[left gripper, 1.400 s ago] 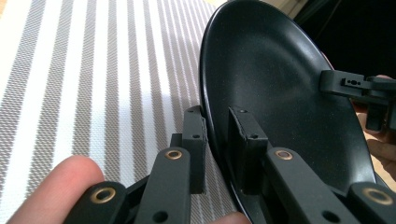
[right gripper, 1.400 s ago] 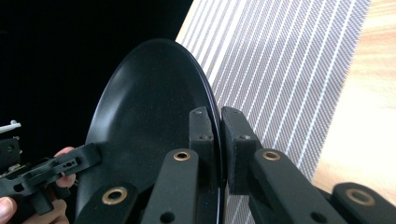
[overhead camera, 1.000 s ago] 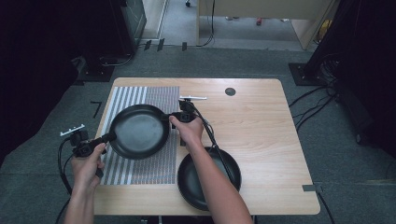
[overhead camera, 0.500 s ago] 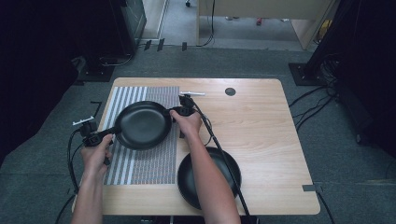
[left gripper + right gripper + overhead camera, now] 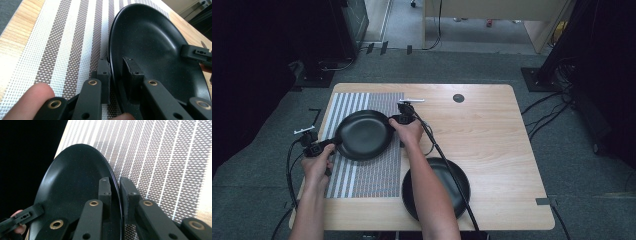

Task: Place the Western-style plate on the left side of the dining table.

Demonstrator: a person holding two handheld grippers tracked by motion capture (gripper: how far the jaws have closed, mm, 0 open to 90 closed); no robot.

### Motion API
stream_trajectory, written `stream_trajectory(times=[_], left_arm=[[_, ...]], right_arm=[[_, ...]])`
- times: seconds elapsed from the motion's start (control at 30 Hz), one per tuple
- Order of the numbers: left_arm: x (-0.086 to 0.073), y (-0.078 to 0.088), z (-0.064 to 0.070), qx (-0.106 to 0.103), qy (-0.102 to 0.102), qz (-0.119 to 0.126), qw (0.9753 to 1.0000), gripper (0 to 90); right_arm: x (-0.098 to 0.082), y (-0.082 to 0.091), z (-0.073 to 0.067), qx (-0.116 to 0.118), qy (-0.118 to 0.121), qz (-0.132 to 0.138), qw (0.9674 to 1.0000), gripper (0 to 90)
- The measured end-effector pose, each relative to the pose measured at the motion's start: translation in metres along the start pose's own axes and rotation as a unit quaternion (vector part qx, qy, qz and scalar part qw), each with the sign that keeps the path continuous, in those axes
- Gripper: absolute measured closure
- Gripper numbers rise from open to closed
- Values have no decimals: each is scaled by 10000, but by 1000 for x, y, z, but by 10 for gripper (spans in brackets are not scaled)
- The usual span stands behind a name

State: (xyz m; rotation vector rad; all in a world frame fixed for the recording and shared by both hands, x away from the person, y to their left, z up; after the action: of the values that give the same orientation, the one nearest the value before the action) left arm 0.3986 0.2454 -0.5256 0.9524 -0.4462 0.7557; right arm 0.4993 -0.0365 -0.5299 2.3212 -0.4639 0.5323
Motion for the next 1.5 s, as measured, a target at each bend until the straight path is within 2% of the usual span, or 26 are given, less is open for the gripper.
stream_trajectory(times=[0.03, 0.07, 0.13, 0.17, 0.2, 0.27, 0.3, 0.33, 0.37, 0.4, 0.43, 0.47, 0.5, 0.6, 0.67, 0.73, 0.83, 0.87, 0.9, 1.1, 1.2, 1.23, 1.3, 1.43, 1.5], left_arm=[[0, 0, 0, 4, -31, -6, 10000, 769], [-1, -1, 1, 3, -95, -15, 10000, 752], [-3, -2, 3, -30, -236, -18, 9997, 671], [-3, -1, 5, -51, -278, -6, 9996, 634], [-3, -1, 6, -66, -319, 13, 9995, 591], [-2, 2, 9, -34, -388, 100, 9992, 485], [-2, 2, 9, -34, -388, 100, 9992, 455], [0, 8, 12, 51, -470, 217, 9986, 419], [1, 10, 13, 72, -474, 227, 9986, 383], [1, 10, 13, 72, -474, 227, 9986, 347], [1, 13, 14, 140, -457, 188, 9987, 298], [1, 13, 14, 140, -457, 188, 9987, 264], [2, 17, 15, 172, -431, 158, 9988, 241], [3, 24, 18, 164, -445, 186, 9987, 173], [3, 26, 20, 155, -485, 206, 9985, 139], [2, 34, 25, 56, -579, 255, 9980, 129], [-1, 40, 31, -18, -712, 306, 9970, 107], [-1, 40, 31, -18, -712, 306, 9970, 104], [-3, 44, 35, -21, -776, 313, 9965, 103], [-13, 55, 49, -45, -998, 309, 9945, 103], [-16, 59, 53, -56, -1053, 294, 9940, 103], [-21, 63, 56, -31, -1103, 280, 9935, 103], [-25, 67, 58, 48, -1202, 276, 9924, 103], [-34, 72, 60, 101, -1319, 236, 9909, 103], [-43, 76, 61, 140, -1403, 179, 9898, 104]], right_arm=[[0, 0, 0, -14, -8, 9, 10000, 807], [-1, -2, 1, -59, 84, 41, 9999, 800], [-4, -4, -1, -214, 345, 85, 9991, 777], [-4, -4, -3, -241, 402, 130, 9988, 753], [-4, -4, -4, -247, 418, 172, 9987, 713], [-1, -1, -7, -204, 270, 428, 9985, 625], [-1, -1, -7, -204, 270, 428, 9985, 625], [4, 7, -8, -305, 314, 643, 9970, 570], [6, 10, -7, -389, 431, 679, 9960, 558], [6, 10, -7, -389, 431, 679, 9960, 558], [7, 17, -5, -514, 635, 721, 9940, 533], [7, 17, -5, -514, 635, 721, 9940, 533], [8, 25, -3, -524, 778, 795, 9924, 476], [9, 40, -3, -450, 922, 974, 9899, 448], [8, 51, -2, -469, 1010, 881, 9899, 359], [6, 62, -2, -488, 1260, 730, 9881, 314], [2, 79, -2, -555, 1425, 779, 9852, 301], [2, 79, -2, -555, 1425, 779, 9852, 301], [-1, 89, -2, -500, 1427, 802, 9852, 289], [-10, 117, -4, -467, 1515, 802, 9841, 257], [-14, 127, -4, -518, 1590, 807, 9826, 255], [-17, 135, -2, -593, 1668, 819, 9808, 246], [-20, 144, 2, -648, 1703, 862, 9795, 242], [-25, 156, 7, -673, 1708, 904, 9788, 237], [-31, 167, 11, -680, 1739, 924, 9781, 235]])
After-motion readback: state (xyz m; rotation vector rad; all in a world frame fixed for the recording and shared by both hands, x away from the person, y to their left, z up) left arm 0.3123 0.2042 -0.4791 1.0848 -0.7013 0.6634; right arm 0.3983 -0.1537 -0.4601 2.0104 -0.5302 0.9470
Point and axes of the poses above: each handheld gripper's, and its own axes: y roughly backward along the jaws, x roughly out of its top, z roughly to its right, the point moved 3 cm from there along -y, roughly forward along the jaws, and after that the axes turned 4 degrees about z, right-handed, at the moved point
